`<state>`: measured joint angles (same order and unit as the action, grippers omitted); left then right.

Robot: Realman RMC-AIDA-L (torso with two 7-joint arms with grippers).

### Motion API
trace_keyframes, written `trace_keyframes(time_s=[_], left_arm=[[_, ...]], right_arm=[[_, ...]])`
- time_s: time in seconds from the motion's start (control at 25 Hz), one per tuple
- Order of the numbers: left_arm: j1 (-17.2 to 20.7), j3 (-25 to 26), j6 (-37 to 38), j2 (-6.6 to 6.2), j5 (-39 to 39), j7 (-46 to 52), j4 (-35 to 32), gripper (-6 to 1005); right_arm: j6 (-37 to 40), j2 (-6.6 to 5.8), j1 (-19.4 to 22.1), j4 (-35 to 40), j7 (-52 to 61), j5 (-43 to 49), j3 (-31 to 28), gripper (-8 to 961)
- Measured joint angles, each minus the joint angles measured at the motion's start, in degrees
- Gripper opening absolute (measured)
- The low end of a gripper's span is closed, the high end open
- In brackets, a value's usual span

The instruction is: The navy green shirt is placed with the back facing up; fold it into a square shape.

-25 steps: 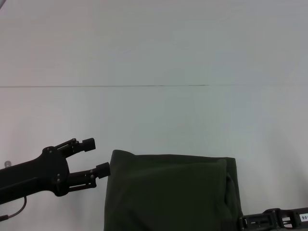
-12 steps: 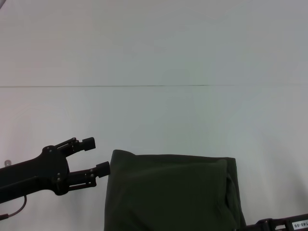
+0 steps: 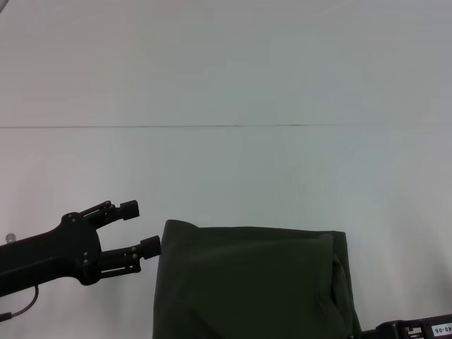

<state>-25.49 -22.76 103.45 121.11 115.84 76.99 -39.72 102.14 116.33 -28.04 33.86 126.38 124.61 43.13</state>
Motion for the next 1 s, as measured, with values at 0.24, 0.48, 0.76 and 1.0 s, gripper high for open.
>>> trace_keyframes(time_s=[0.24,0.48,0.76,1.0], left_arm=[[0.0,0.0,0.0,0.00,0.0,0.0,0.0,933],[0.0,0.0,0.0,0.00,0.0,0.1,0.0,933],[0.0,0.0,0.0,0.00,0.0,0.1,0.0,933],[0.1,0.0,0.0,0.00,0.0,0.3,-0.4,933]], right_arm=[[-0.3,0.06,0.1,0.0,-0.3,0.1,0.2,209],[-0.4,0.03,0.1,-0.2,-1.0,0.2,0.0,15],[1.5,-0.37,0.6,0.0,-3.0,-0.1,-0.8,20],[5.4,-1.37,1.6,0.1,-5.7,0.0,-4.0,25]])
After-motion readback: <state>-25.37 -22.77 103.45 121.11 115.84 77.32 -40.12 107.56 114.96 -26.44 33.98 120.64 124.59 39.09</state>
